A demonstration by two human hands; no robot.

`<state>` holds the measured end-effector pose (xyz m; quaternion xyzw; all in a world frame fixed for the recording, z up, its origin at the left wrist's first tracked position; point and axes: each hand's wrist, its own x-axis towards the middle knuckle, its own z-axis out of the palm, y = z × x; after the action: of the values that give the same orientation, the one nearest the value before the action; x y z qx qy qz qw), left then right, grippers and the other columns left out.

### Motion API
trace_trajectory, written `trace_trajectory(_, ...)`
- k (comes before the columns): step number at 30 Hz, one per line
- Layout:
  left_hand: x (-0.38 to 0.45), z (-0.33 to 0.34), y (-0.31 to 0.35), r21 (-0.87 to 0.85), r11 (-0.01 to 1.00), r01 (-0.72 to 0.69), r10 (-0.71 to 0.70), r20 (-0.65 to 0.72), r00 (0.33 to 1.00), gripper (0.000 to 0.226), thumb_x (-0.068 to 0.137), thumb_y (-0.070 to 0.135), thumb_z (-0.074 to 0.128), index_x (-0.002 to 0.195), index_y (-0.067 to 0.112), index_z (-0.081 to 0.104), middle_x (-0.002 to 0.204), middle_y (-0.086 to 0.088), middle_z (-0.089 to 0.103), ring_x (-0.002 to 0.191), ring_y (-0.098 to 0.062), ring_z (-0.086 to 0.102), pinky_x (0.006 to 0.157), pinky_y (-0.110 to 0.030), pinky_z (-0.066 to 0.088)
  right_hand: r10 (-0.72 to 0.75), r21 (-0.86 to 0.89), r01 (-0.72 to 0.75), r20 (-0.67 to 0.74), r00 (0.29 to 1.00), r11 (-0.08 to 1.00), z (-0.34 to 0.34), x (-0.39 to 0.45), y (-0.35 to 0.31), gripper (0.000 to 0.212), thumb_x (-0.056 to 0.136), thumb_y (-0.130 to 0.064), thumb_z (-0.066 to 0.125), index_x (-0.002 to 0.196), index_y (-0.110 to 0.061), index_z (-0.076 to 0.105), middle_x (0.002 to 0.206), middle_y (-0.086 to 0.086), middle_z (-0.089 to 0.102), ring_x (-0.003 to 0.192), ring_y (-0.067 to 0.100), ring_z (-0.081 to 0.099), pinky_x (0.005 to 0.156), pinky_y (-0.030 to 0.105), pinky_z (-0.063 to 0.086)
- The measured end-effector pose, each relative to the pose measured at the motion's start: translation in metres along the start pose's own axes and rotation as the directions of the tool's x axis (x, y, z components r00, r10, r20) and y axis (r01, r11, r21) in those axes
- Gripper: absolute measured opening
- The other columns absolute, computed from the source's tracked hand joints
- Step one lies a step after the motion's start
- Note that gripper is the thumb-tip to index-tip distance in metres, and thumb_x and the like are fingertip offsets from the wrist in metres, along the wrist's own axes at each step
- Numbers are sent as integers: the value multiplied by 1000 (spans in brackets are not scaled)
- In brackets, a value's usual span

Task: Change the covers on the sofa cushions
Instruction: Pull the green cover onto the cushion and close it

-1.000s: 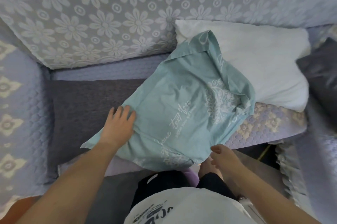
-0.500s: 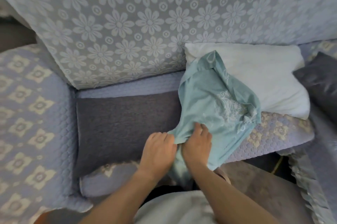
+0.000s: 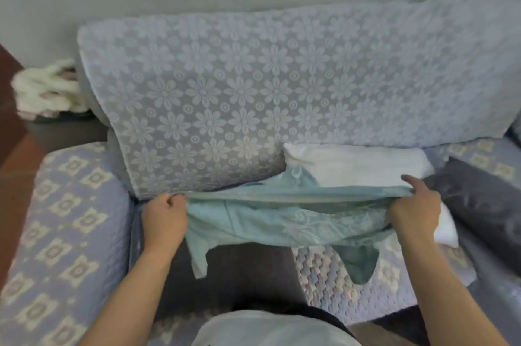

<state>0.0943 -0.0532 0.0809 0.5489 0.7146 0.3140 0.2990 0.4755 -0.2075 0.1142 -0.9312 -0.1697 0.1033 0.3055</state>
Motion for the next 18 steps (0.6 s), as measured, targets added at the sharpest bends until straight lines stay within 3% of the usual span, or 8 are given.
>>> trace_trajectory(3, 42, -21, 49, -619, 707, 343, -363, 99, 927, 20, 92, 12, 55, 103, 1, 68, 95, -16, 69, 80, -24, 64, 67, -34, 53, -258, 1, 260, 113, 959, 966, -16, 11, -72, 54, 83, 3, 48, 129, -20, 65, 116, 24, 64, 91, 40, 61, 77, 35, 45)
trace_trajectory(4, 58, -35, 68, -730, 591, 343, -383, 120, 916, 24, 91, 11, 57, 111, 6, 68, 104, -13, 71, 84, -25, 68, 70, -37, 58, -335, -6, 339, 138, 932, 941, -23, 15, -101, 50, 85, 1, 50, 128, -18, 66, 117, 23, 66, 98, 40, 62, 78, 34, 44)
trace_trajectory(6, 79, -63, 106, -780, 584, 226, -355, 5, 935, 21, 95, 13, 54, 111, 10, 67, 110, -11, 72, 88, -27, 70, 72, -39, 60, -443, -23, 450, 138, 886, 893, -39, 21, -152, 46, 88, -4, 51, 131, -16, 64, 123, 22, 65, 108, 40, 60, 84, 36, 45)
trace_trajectory(8, 89, -103, 142, -634, 773, 22, -221, -237, 946, 20, 98, 16, 49, 105, 8, 66, 114, -14, 69, 101, -35, 67, 80, -42, 54, -522, 15, 523, 90, 848, 852, -55, 18, -200, 48, 89, -10, 53, 137, -18, 57, 126, 23, 61, 111, 41, 58, 85, 37, 45)
trace_trajectory(10, 82, -142, 163, -244, 955, -169, 36, -469, 883, 17, 97, 21, 52, 96, 6, 60, 102, -22, 63, 102, -40, 61, 76, -39, 39, -586, 76, 583, 23, 810, 809, -65, 11, -226, 48, 90, -17, 56, 138, -20, 54, 124, 20, 62, 109, 40, 59, 79, 35, 40)
trace_trajectory(12, 63, -167, 159, 40, 970, -241, 232, -455, 859, 21, 91, 32, 61, 96, 13, 54, 96, -16, 60, 95, -38, 58, 74, -38, 38, -645, 117, 641, -6, 764, 759, -63, -3, -227, 47, 90, -23, 59, 136, -21, 54, 118, 19, 63, 106, 39, 59, 76, 35, 39)
trace_trajectory(14, 41, -175, 123, 239, 958, -159, 238, -350, 906, 29, 87, 38, 68, 104, 21, 52, 101, -13, 64, 94, -39, 60, 76, -43, 45, -687, 121, 679, 38, 726, 724, -44, -13, -208, 50, 88, -23, 60, 138, -22, 52, 118, 21, 62, 105, 41, 59, 79, 40, 44)
trace_trajectory(18, -26, -148, 7, 406, 903, 142, -61, -204, 977, 17, 89, 31, 65, 97, 23, 53, 98, -17, 67, 88, -39, 62, 74, -42, 50, -615, 15, 649, 339, 712, 761, 16, -28, -119, 53, 92, -15, 54, 143, -21, 44, 121, 25, 51, 105, 46, 57, 88, 47, 45)
